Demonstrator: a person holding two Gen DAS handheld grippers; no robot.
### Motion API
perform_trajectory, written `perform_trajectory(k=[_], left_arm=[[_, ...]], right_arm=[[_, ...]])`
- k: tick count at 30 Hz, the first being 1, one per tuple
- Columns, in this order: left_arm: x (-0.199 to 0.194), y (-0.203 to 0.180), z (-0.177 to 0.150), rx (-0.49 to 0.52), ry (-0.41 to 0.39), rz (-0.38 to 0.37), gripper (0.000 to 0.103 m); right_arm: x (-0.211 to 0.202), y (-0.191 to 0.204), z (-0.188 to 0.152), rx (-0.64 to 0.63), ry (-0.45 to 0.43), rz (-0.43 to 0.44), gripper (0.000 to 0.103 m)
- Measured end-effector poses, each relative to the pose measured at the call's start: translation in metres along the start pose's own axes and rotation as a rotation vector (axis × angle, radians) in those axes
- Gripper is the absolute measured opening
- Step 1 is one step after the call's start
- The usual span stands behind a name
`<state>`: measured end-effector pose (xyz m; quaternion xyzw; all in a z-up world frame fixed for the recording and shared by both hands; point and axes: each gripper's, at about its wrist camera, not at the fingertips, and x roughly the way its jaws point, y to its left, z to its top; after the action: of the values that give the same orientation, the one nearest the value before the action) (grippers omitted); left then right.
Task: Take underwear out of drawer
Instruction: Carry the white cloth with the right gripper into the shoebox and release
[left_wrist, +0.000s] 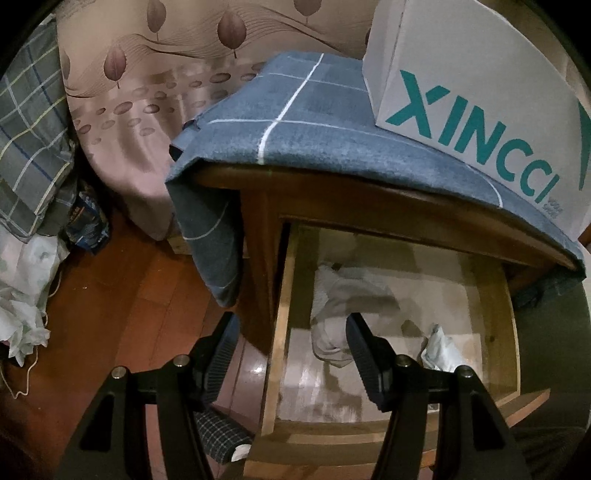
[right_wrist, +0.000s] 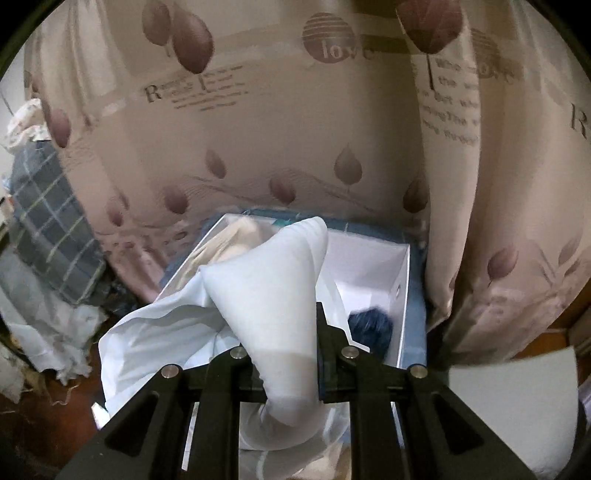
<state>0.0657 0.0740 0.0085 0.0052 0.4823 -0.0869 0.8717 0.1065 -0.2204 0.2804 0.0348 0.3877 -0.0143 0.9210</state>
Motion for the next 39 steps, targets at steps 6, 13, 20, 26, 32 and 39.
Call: perform_trajectory(k=[6, 13, 20, 26, 32, 39], left_arm=[[0.002, -0.001, 0.001, -0.016, -0.008, -0.024, 0.062], [0.007, -0.004, 0.006, -0.040, -0.005, -0.035, 0.062], [0.008, -0.009, 0.005, -0.014, 0.003, -0.039, 0.062], [0.003, -0.007, 0.004, -0.024, -0.016, -0.053, 0.062], [-0.001, -0.002, 0.006, -0.050, -0.016, -0.070, 0.062], [-0.007, 0.006, 0.007, -0.080, -0.027, -0.085, 0.062]], right_arm=[[0.052, -0.013, 0.021, -0.001, 0.043, -0.025, 0.015], [0.089, -0.030, 0.026, -0.041, 0.073, -0.076, 0.015], [0.108, -0.047, 0.035, 0.010, 0.075, -0.065, 0.015], [0.106, -0.050, 0.050, 0.061, 0.072, -0.024, 0.015], [0.116, -0.036, 0.042, 0.039, 0.126, -0.020, 0.017], [0.145, -0.006, 0.029, -0.014, 0.197, -0.054, 0.023]])
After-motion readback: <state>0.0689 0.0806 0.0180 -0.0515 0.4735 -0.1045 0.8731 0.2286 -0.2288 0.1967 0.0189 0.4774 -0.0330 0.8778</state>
